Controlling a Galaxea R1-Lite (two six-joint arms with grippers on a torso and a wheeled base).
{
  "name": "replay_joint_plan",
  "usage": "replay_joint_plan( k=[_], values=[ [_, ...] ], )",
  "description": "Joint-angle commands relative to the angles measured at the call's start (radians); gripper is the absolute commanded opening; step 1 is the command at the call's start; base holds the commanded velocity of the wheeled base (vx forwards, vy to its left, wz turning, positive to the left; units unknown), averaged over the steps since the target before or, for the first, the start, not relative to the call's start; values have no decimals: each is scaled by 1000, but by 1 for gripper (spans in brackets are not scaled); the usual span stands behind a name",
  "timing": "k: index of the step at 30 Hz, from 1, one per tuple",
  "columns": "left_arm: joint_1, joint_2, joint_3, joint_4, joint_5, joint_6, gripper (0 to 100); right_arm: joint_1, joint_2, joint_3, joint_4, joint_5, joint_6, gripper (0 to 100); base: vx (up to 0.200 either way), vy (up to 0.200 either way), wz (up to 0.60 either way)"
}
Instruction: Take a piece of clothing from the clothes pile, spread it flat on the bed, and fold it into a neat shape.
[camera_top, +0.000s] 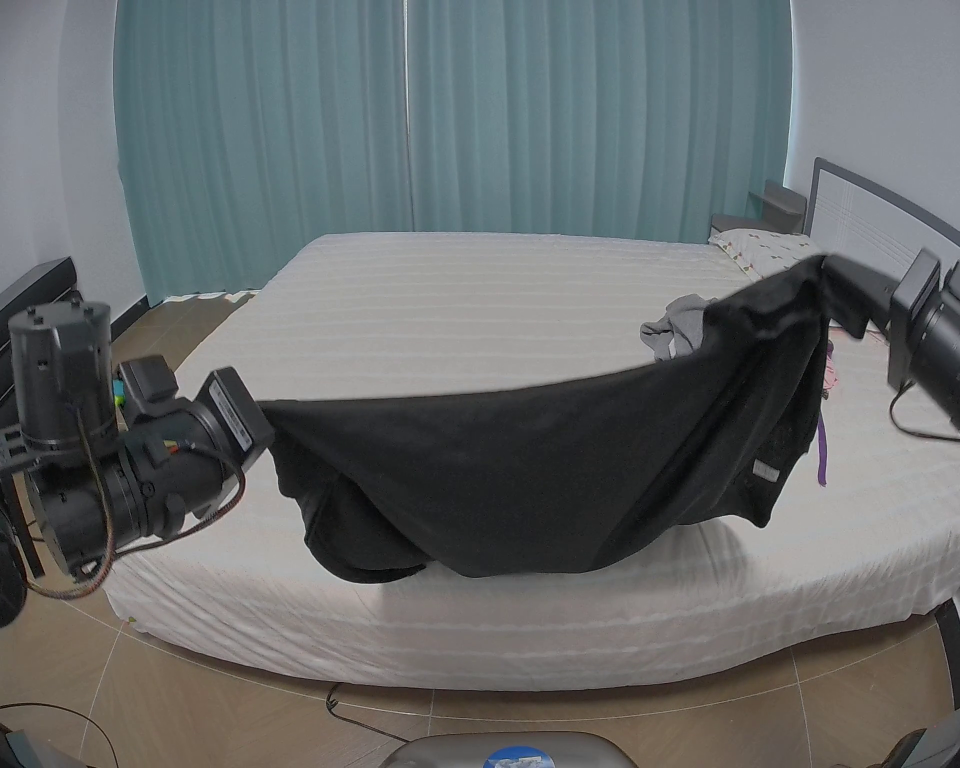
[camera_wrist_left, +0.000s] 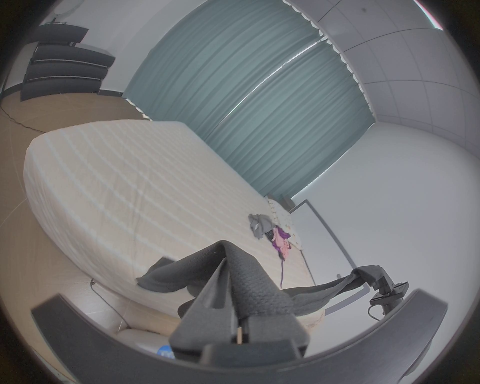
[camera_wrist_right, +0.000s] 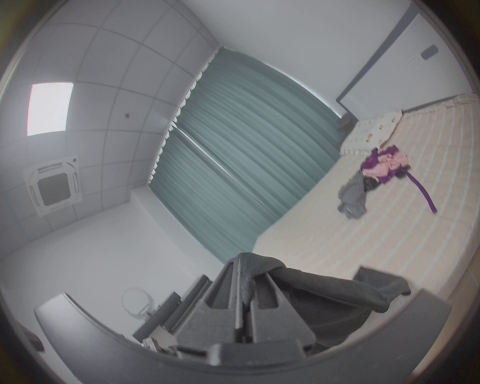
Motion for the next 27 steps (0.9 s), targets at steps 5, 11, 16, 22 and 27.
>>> replay_joint_plan(
  k=[5, 11, 16, 22, 27],
  values=[
    [10, 154, -356, 141, -1, 12, 0, -52, 130, -346, 116, -8, -26, 0, 0, 0, 0],
    [70, 318, -511, 143, 5, 6, 0, -76, 308, -409, 104, -11, -33, 0, 0, 0, 0],
    [96, 407, -567, 141, 9, 6, 0, -78, 413, -436, 52, -13, -34, 0, 0, 0, 0],
    [103, 484, -596, 136, 11, 5, 0, -87, 487, -473, 6, -14, -34, 0, 0, 0, 0],
    [130, 553, -648, 135, 9, 3, 0, -89, 538, -490, -16, -13, -34, 0, 160, 0, 0]
  ],
)
